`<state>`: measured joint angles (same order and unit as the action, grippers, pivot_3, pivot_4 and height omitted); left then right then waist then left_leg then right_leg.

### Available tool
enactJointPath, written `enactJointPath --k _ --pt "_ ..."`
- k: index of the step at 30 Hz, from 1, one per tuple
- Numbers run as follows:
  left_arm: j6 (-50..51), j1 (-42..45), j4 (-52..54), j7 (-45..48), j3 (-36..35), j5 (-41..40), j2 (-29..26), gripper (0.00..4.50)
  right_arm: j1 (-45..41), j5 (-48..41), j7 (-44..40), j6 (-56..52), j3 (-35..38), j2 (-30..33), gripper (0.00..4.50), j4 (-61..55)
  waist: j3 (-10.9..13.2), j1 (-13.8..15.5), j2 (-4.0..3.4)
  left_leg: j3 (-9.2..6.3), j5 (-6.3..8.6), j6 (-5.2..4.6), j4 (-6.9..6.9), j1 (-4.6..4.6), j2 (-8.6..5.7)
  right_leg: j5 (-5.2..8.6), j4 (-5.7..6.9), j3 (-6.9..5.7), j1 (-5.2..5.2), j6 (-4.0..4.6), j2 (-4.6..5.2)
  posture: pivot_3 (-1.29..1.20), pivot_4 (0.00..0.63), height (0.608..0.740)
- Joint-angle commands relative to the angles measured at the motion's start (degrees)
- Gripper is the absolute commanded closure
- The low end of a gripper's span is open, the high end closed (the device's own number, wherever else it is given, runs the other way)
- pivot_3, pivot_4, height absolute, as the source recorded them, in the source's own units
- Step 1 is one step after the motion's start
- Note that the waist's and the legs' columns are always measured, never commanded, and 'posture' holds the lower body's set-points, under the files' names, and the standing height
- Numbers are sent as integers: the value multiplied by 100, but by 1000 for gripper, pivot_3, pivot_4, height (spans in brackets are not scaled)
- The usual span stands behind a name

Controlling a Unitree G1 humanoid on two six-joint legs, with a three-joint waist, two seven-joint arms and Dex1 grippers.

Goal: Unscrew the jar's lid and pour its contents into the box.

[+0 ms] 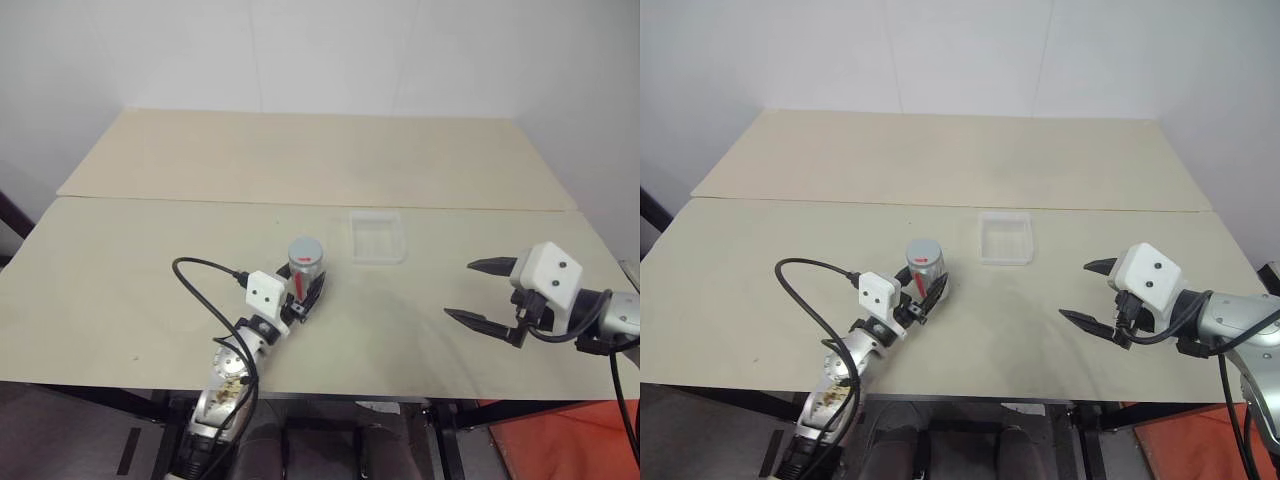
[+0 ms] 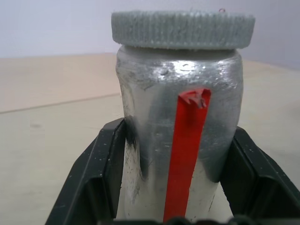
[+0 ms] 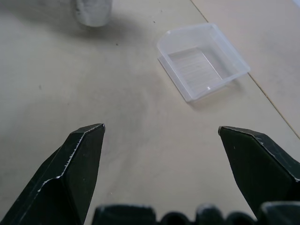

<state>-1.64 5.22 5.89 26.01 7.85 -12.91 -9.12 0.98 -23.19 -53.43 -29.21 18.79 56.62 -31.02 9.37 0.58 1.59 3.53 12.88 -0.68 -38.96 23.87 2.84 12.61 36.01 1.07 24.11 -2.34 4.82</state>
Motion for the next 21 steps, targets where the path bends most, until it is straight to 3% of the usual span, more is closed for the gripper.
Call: enactJointPath --k 1,7,12,18,21 --pt "257 239 369 825 -391 -845 -418 1990 -135 14 27 156 8 -14 0 -29 0 4 0 0 0 0 0 0 0 0 1 0 -1 0 0 0 150 740" --pt "691 616 352 1897 -844 -1660 -1257 2007 -534 -177 7 154 -236 -161 0 87 0 -8 -1 0 0 0 -1 -4 3 5 4 0 -1 -7 -4 0 150 740" --pt "1010 904 358 2825 -921 -2001 -1880 2020 -1622 -675 611 -526 -920 -894 0 -225 2 -46 1 0 0 0 2 -2 8 -6 1 0 3 11 -8 0 150 740" --pt "778 1344 -126 3058 -921 -1744 -1864 2043 -2830 -1548 1884 -1630 -1554 -2304 0 -841 2 -71 1 -6 0 0 5 0 12 -7 6 -1 4 14 -14 0 150 740" --pt "536 1541 -378 3019 -877 -1511 -1745 2048 -3066 -1623 2257 -1899 -1827 -2642 0 -993 2 -42 1 -6 0 0 5 10 10 -7 0 -3 7 14 -10 0 150 740"
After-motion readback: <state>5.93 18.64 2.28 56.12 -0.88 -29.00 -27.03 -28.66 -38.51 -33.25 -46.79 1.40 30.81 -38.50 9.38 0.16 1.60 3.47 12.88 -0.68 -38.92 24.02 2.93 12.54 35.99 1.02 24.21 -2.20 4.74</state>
